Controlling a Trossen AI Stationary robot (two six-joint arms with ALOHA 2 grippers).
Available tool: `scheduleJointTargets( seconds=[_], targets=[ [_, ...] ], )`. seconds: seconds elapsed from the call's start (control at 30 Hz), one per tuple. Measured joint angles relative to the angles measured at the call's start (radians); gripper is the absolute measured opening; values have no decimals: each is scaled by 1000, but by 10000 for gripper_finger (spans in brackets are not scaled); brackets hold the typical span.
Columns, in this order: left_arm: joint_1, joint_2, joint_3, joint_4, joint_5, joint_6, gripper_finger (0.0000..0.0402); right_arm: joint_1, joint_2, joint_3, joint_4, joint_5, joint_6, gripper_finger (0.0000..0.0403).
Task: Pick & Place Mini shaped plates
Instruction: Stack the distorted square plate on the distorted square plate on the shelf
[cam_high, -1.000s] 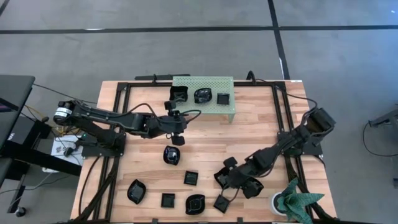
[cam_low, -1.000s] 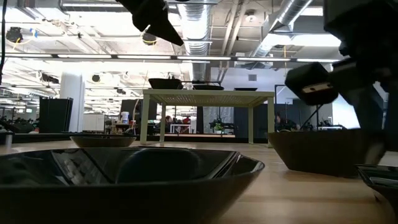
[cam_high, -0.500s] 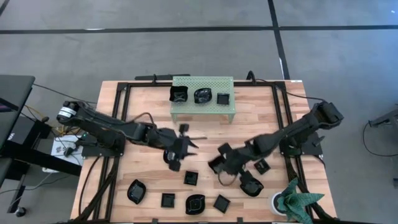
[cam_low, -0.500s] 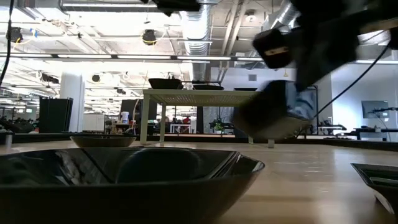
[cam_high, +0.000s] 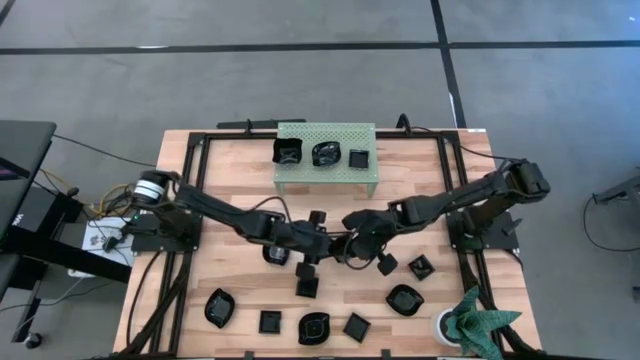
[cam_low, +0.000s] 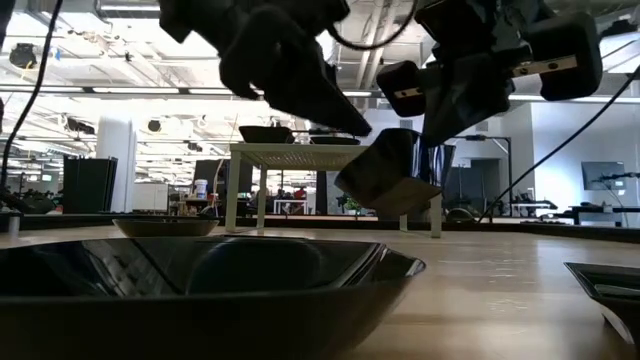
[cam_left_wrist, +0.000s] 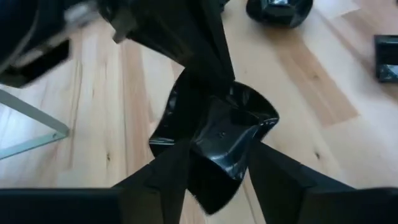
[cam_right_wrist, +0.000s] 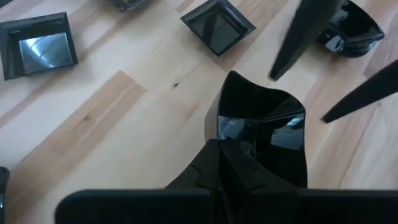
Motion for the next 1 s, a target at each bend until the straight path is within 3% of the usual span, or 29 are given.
scheduleJointTargets(
  seconds=[0.23,0.6,0.77,1.0],
  targets=[
    [6,7,-1,-10,59,-1,182,-2,0,0,-4,1,-3,1],
    [6,38,-1,-8,102,-18,141,-2,0,0,63,4,-3,0],
    [7,39,-1,-8,101,-1,101,-2,0,0,67,4,-3,0],
    [6,39,-1,-9,109,0,14,-5,0,0,90,11,-2,18]
  ],
)
